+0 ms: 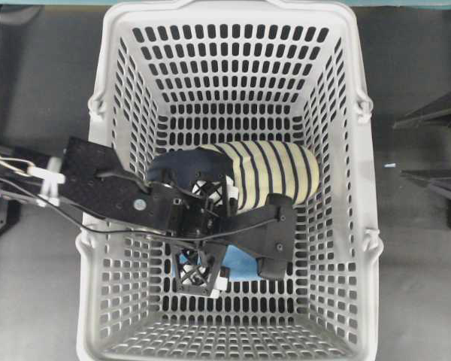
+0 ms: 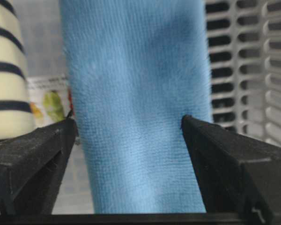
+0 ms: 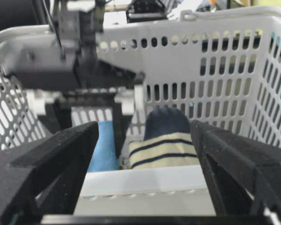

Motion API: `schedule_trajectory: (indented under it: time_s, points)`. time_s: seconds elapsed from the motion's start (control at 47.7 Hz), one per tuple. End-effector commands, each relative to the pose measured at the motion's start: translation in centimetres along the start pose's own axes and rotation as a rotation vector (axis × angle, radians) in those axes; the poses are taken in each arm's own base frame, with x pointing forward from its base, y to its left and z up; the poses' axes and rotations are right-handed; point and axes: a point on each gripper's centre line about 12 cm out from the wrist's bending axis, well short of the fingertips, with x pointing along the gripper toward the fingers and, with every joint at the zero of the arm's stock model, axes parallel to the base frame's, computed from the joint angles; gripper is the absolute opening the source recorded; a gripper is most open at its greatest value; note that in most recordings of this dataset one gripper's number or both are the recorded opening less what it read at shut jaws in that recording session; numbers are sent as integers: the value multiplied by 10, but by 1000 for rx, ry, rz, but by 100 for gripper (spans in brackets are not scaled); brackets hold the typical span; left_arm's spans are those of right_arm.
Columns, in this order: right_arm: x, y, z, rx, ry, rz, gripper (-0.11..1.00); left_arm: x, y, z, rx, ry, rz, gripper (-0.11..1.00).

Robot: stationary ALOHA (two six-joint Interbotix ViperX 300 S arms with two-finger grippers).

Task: Pick up the blue cloth from the shopping basket with the left arm.
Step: 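Move the left gripper into the basket down onto the blue cloth, then close the left gripper on the blue cloth's edge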

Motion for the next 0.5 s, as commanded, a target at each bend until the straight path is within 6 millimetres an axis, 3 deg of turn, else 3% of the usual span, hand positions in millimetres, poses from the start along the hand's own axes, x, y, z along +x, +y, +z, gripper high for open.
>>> schedule_trajectory:
  time_s: [0.0, 0.335, 0.398, 0.482]
  points:
    - [1, -1, 5, 7, -13, -5, 77, 4, -3, -2, 11, 1, -2, 88]
    - [0, -4, 2, 9, -8, -19, 77, 12, -2, -12, 14, 11, -2, 83]
    - [0, -4, 1, 12, -6, -19, 77, 12, -3, -13, 17, 12, -2, 75]
    - [0, -4, 1, 10, -8, -19, 77, 6, -4, -10, 24, 0, -4, 56]
